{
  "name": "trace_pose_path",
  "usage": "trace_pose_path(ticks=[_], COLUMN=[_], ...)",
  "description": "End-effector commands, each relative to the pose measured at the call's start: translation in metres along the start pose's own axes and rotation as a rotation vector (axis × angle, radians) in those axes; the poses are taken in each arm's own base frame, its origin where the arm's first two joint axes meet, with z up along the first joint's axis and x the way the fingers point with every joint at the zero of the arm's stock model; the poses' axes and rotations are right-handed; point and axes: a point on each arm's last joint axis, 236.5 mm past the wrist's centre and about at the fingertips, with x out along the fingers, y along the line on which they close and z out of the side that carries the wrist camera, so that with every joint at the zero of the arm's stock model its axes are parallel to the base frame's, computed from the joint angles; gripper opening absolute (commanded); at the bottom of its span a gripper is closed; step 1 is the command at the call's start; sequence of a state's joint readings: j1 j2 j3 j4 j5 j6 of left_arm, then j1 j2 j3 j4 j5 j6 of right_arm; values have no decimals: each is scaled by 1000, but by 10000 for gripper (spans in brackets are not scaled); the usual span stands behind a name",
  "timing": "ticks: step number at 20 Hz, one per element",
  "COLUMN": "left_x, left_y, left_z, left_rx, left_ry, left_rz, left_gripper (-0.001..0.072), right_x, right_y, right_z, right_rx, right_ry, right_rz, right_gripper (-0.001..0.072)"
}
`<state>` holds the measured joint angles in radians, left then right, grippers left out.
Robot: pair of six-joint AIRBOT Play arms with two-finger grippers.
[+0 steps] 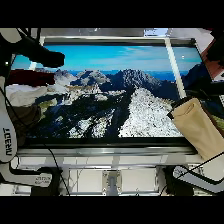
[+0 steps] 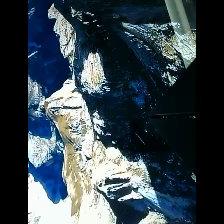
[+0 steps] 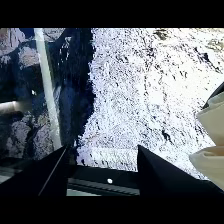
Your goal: Fold the shirts.
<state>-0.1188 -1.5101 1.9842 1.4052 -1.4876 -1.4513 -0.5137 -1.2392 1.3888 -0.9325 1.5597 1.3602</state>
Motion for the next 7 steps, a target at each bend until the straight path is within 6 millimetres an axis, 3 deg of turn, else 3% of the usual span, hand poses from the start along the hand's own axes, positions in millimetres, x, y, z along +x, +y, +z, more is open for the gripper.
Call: trace_pose_path(ticks=[1, 7], left_x=[0, 0], left_y=[-1, -1], left_z=[1, -1], left_rx=[-1, -1], left_ry=[-2, 6], left_rz=[-3, -3], left_gripper=[12, 12], right_x=[14, 14], right_y=[0, 0], right_z=[-4, -4], right_rx=[-96, -95], right_ry=[33, 32], right_rz=[-88, -85], right_gripper=[484, 483])
